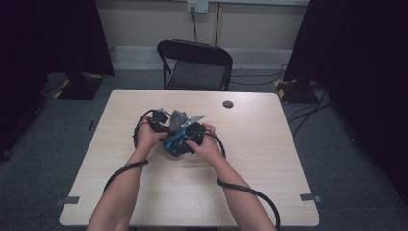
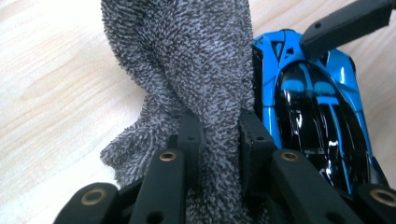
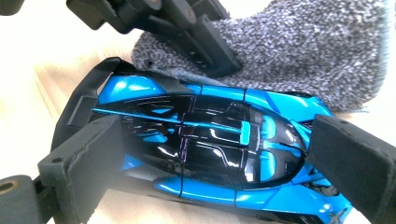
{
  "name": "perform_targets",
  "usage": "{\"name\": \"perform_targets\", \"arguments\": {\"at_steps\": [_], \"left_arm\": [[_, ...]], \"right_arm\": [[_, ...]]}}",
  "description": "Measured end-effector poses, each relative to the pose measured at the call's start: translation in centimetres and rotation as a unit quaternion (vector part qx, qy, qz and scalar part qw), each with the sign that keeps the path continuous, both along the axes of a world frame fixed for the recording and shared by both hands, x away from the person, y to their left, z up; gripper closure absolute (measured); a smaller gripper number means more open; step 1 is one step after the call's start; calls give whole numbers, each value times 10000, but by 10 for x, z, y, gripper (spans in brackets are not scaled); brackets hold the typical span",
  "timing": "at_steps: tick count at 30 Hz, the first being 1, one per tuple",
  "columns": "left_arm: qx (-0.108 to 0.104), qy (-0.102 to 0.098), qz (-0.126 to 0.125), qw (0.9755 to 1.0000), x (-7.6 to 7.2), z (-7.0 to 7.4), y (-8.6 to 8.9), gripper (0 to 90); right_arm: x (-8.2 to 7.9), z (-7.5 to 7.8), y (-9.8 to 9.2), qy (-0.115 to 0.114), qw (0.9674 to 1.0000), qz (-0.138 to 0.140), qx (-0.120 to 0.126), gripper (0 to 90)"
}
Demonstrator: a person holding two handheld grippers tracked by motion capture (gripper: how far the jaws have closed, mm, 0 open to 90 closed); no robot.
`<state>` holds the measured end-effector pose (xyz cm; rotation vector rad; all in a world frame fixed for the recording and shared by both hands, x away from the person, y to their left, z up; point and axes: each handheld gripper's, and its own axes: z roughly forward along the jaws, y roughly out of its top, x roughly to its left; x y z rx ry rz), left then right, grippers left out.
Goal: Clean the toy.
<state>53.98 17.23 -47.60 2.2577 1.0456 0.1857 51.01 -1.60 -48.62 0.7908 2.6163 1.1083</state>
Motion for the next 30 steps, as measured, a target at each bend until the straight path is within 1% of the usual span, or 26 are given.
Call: {"name": "perform_targets", "arguments": {"at_steps": [7, 15, 24, 29, 30], "left_arm": [[31, -2, -75, 10000, -4, 1, 5, 739], [50, 58, -122, 9999, -11, 3, 13, 740], [9, 99, -88, 9999, -16, 3, 19, 742], [-18, 174, -52, 9998, -21, 4, 25, 743], [-51, 177, -38, 9998, -22, 3, 26, 743]], "right_arm": [[0, 0, 0, -11, 10000, 10, 1, 34], [0, 0, 0, -12, 10000, 8, 0, 34], [0, 0, 0, -20, 10000, 4, 15, 35], [0, 0, 0, -7, 10000, 7, 3, 35], [0, 0, 0, -2, 10000, 5, 3, 34]]}}
